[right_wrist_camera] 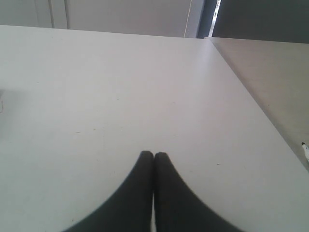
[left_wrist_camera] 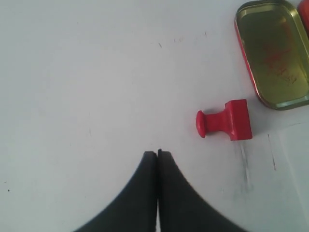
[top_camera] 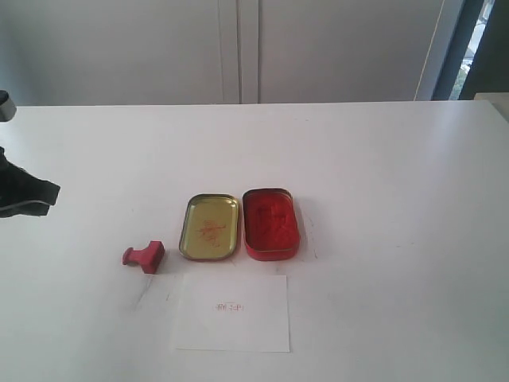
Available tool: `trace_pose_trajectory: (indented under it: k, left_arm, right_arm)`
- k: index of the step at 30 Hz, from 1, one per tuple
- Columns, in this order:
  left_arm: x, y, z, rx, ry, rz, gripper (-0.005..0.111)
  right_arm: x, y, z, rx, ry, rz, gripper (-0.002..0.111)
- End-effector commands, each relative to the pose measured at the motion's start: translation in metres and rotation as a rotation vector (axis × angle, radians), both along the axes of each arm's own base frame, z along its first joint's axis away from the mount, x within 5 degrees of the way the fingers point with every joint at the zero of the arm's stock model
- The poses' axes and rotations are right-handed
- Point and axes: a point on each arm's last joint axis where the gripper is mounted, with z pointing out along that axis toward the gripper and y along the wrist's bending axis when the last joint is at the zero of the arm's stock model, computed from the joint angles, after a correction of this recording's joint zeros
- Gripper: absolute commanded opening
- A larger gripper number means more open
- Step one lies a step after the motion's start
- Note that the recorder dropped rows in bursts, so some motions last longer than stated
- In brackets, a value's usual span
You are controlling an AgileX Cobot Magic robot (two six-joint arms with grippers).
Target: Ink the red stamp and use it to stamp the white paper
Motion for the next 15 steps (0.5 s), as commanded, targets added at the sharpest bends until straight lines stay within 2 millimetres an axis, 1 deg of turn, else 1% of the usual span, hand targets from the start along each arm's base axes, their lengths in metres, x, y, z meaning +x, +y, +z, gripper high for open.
trace_pose_trajectory:
  k: [1, 4, 9, 15]
  left_arm:
    - [-0.005, 0.000, 0.005, -0.005, -0.018, -0.009, 0.000]
    - [-0.014, 0.001, 0.017, -0.014, -0.068, -0.006, 0.000]
    - [-0.042, 0.004, 0.033, -0.017, -0.172, 0.006, 0.000]
    - [-0.085, 0.009, 0.034, -0.021, -0.259, 0.017, 0.000]
  right_arm:
    - [0.000, 0.000, 0.000, -0.009, -0.014, -0.004, 0.000]
    - [0.000, 0.000, 0.000, -0.009, -0.014, -0.004, 0.000]
    - [0.000, 0.000, 0.000, -0.009, -0.014, -0.004, 0.000]
    - [0.000, 0.000, 0.000, -0.009, -0.014, -0.004, 0.000]
